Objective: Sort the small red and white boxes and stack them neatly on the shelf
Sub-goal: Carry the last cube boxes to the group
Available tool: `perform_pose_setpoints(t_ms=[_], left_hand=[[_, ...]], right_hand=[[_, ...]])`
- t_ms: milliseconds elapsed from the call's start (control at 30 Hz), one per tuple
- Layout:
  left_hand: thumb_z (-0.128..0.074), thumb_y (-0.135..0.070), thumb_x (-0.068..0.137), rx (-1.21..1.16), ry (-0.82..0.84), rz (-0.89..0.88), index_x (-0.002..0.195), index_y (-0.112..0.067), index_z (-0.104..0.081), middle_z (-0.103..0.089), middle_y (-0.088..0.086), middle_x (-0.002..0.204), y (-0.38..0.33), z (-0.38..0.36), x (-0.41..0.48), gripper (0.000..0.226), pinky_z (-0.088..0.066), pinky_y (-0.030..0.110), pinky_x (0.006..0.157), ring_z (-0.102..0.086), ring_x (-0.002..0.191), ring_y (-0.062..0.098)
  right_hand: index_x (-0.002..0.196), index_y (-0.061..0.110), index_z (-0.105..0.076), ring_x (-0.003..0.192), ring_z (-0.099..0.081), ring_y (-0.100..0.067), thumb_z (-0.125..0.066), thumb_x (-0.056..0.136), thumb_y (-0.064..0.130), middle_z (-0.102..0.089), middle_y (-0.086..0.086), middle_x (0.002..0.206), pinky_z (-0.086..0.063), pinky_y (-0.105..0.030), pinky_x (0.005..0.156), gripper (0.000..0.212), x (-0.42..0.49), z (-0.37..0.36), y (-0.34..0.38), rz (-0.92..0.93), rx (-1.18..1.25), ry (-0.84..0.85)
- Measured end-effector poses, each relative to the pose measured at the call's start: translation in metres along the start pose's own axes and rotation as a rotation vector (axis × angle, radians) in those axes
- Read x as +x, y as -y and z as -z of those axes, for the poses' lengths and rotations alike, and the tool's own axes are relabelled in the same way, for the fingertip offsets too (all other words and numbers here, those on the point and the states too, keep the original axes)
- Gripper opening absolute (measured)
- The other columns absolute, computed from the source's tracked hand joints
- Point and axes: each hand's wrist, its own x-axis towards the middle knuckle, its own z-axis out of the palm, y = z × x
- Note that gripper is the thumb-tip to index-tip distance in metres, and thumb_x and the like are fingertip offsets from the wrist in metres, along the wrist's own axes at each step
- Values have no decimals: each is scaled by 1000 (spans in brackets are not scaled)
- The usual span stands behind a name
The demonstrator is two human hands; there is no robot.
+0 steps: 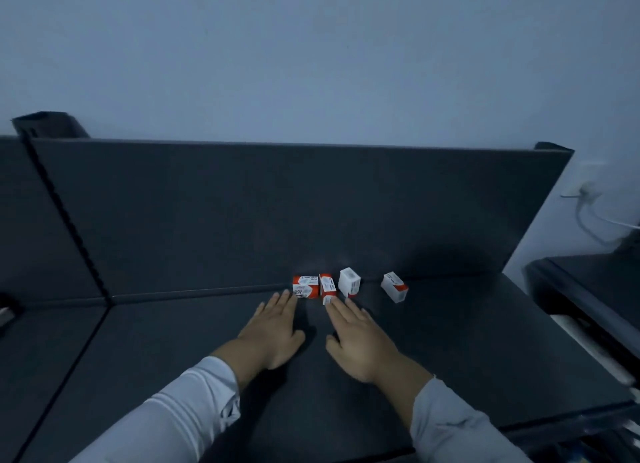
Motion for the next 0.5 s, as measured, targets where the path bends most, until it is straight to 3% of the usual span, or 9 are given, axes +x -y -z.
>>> perform_pose_setpoints(t_ms=[367, 500], left_hand=[[-40, -33, 97, -11, -69, 94, 156, -13, 0, 6, 4, 164, -16, -4, 37, 74, 3, 37, 122, 6, 151, 20], [-46, -30, 94, -15, -190, 101, 154, -15, -16, -18, 5, 160, -19, -4, 50, 69, -11, 34, 121, -17, 147, 23]], right_hand=[[157, 15, -2, 151, 7, -18, -33, 104, 36, 8, 3, 165, -1, -31, 123, 65, 45, 5, -31, 137, 26, 36], [155, 17, -17, 150, -10, -19, -39, 102, 34, -1, 4, 164, -19, -32, 121, 60, 56, 1, -35, 182, 119, -8]])
